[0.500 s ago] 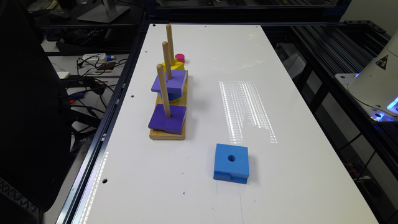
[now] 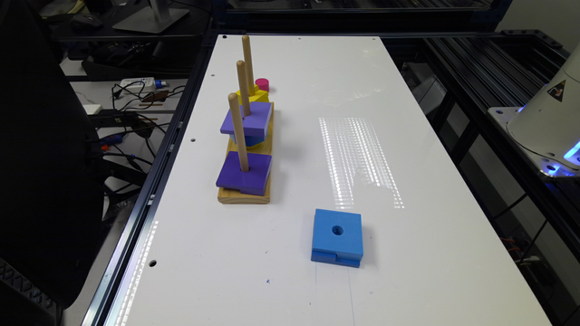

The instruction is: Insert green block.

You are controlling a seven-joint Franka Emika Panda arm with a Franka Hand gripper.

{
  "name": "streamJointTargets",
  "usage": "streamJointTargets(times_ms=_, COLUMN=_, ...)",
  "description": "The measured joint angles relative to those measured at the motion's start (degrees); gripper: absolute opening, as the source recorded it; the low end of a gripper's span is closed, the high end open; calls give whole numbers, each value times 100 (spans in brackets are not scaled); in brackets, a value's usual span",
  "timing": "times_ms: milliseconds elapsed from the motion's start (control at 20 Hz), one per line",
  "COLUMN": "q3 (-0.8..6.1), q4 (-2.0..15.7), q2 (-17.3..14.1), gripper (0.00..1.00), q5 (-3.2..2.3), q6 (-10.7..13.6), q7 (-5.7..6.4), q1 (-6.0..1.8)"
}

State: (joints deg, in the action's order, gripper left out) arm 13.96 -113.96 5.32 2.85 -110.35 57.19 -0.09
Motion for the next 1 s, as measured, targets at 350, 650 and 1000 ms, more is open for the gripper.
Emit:
streamJointTargets(times_ms=350, q3=0, q4=-8, q2=-1, gripper=0, q5=0, q6=0, q7=0, q1=-5)
streamJointTargets(times_ms=650, q3=0, q4=-29, q2=-44, gripper=0, q5=0, q6=-59, q7=-7, q1=-25)
streamJointTargets(times_ms=1000, q3=0, q4=-55, q2=-233, gripper=0, q5=-6, q6=-295, q7=-22, q1=-50)
